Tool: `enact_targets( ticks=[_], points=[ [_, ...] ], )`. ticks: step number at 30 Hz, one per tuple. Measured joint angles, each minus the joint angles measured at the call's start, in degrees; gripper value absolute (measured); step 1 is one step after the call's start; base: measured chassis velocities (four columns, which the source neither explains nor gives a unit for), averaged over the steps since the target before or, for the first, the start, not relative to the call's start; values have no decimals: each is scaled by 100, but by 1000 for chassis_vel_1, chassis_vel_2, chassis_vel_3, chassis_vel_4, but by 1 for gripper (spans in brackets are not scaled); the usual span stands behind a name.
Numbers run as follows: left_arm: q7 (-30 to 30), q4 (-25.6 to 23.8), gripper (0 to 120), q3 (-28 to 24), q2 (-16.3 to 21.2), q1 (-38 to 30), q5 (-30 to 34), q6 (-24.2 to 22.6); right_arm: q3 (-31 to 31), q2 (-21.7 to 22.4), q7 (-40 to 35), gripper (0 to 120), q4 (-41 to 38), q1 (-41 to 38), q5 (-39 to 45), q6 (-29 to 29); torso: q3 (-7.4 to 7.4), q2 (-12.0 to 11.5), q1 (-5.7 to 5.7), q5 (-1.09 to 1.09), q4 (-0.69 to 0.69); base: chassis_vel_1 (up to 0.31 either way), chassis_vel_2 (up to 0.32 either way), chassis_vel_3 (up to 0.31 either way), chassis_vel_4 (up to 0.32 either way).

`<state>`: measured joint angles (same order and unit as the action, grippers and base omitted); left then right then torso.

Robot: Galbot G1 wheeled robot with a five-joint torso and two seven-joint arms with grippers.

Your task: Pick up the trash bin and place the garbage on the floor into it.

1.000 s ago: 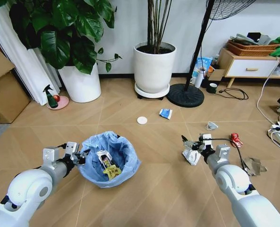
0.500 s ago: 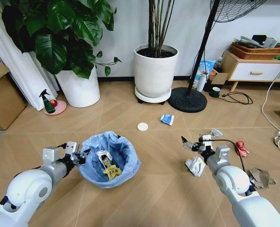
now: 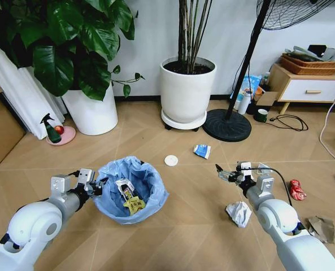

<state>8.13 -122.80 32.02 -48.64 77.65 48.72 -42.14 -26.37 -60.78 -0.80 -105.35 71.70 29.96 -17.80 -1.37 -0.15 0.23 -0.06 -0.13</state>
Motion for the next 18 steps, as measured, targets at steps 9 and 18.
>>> enact_targets(
  ticks=[9, 18],
  points=[
    [2, 2, 0, -29, 1, 0, 1, 0, 36, -21, 17, 100, 37, 10, -32, 32, 0, 0, 0, 0, -1, -141, 132, 139, -136],
    [9, 1, 0, -33, -1, -1, 1, 0, 57, -18, 21, 100, 61, 4, -47, 51, 0, 0, 0, 2, 1, -137, 145, 133, -138]
  ],
)
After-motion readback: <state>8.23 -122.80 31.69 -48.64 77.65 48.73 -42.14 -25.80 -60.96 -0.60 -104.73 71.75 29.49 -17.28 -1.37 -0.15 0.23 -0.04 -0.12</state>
